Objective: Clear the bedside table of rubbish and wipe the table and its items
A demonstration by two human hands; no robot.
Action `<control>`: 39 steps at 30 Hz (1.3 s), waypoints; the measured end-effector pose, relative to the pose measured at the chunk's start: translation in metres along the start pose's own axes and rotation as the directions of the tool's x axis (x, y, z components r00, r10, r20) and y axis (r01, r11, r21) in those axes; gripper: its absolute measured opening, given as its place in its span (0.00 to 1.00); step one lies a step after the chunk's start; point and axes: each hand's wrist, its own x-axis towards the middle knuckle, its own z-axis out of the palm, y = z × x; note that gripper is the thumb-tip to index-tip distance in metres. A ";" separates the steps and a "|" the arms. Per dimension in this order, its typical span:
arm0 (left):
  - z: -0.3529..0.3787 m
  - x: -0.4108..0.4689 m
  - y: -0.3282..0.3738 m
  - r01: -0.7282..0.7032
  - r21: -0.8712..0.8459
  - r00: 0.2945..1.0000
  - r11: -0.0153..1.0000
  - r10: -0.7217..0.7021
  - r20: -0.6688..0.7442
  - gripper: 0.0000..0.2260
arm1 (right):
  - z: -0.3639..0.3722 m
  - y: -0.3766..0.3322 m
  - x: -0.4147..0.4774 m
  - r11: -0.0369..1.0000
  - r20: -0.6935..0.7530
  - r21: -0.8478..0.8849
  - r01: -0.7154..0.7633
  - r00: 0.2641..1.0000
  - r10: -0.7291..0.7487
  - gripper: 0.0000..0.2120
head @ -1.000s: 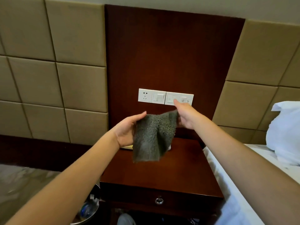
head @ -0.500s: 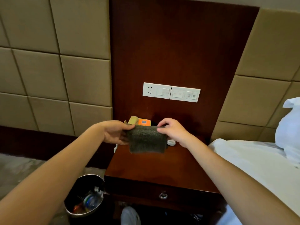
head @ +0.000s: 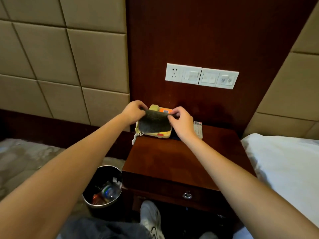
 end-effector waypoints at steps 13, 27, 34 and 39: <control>0.045 -0.051 -0.156 0.429 0.131 0.841 0.893 -0.449 0.301 0.13 | 0.097 0.088 -0.099 0.920 0.476 -0.392 -0.017 0.852 0.219 0.08; 0.084 -0.052 -0.154 0.097 0.566 0.988 0.819 -0.149 0.047 0.29 | 0.102 0.096 -0.090 0.766 0.413 -0.585 0.267 0.911 -0.002 0.19; 0.129 -0.063 -0.167 0.029 0.642 0.964 0.766 -0.192 0.186 0.29 | 0.102 0.119 -0.080 0.687 0.676 -0.619 0.382 0.705 0.217 0.28; 0.127 -0.058 -0.155 0.070 0.606 0.946 0.792 -0.245 0.210 0.30 | 0.091 0.117 -0.075 0.678 0.674 -0.627 0.384 0.703 0.225 0.28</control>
